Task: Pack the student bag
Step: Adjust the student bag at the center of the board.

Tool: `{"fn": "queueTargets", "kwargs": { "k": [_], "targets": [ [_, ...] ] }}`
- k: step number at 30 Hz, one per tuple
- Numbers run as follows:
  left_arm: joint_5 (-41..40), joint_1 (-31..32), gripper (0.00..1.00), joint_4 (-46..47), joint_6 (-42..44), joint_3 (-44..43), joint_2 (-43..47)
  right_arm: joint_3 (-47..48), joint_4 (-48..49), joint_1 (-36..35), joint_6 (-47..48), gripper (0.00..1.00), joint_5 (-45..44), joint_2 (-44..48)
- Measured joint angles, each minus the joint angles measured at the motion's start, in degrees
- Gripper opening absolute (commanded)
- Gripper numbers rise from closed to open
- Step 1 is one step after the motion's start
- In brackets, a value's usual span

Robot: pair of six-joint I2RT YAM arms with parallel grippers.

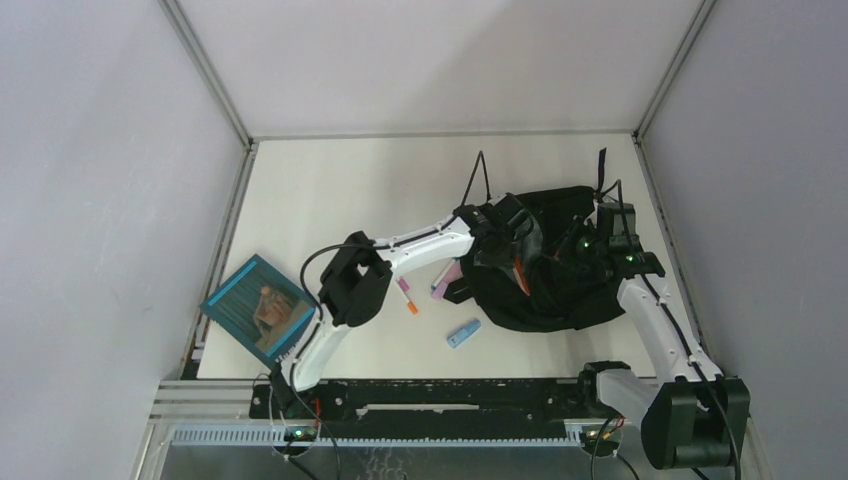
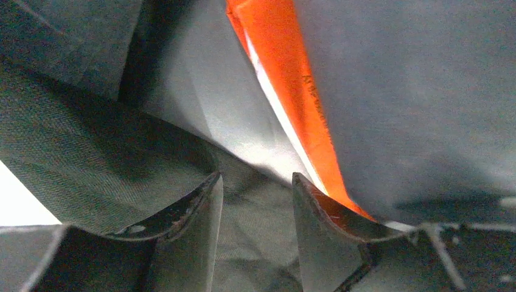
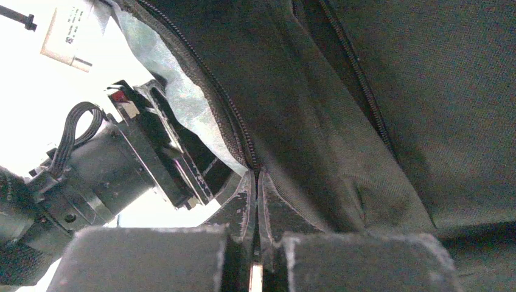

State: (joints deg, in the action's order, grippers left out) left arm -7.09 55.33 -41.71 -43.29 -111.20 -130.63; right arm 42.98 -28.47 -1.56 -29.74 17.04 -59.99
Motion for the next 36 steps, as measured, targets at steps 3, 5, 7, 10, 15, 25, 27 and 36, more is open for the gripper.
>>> {"fn": "queueTargets", "kwargs": {
  "k": [3,5,7,10,15,25,27,36],
  "targets": [
    [-1.4,0.0,0.53,1.0,-1.2,1.4,0.2,-0.4,0.0,0.6,0.0,0.0,0.3,0.4],
    [-1.7,0.0,0.53,0.7,-1.7,1.4,0.1,-0.5,0.0,0.7,0.0,0.0,0.5,0.5],
    [-1.8,0.0,0.53,0.2,-1.8,0.9,-0.2,-0.6,0.0,0.7,0.0,0.0,0.7,0.6],
    [-2.3,0.3,0.5,-1.1,-1.9,-0.7,-1.6,-0.6,0.0,0.7,0.0,0.0,0.9,0.7],
    [-5.9,1.2,0.43,-4.7,-3.3,-3.2,-3.3,-0.6,0.0,0.7,0.0,0.0,0.9,1.1],
    [-10.2,2.0,0.17,-7.3,-5.3,-3.7,-4.0,-1.4,0.0,0.7,-0.2,0.0,0.9,1.3],
    [-10.3,2.0,0.05,-7.7,-5.4,-3.7,-4.1,-1.4,0.0,0.7,-0.2,0.0,0.8,1.4],
    [-10.2,2.0,0.0,-8.2,-4.7,-3.7,-3.6,-1.4,-0.3,0.7,-0.2,0.0,-0.3,2.8]
  ]
}}
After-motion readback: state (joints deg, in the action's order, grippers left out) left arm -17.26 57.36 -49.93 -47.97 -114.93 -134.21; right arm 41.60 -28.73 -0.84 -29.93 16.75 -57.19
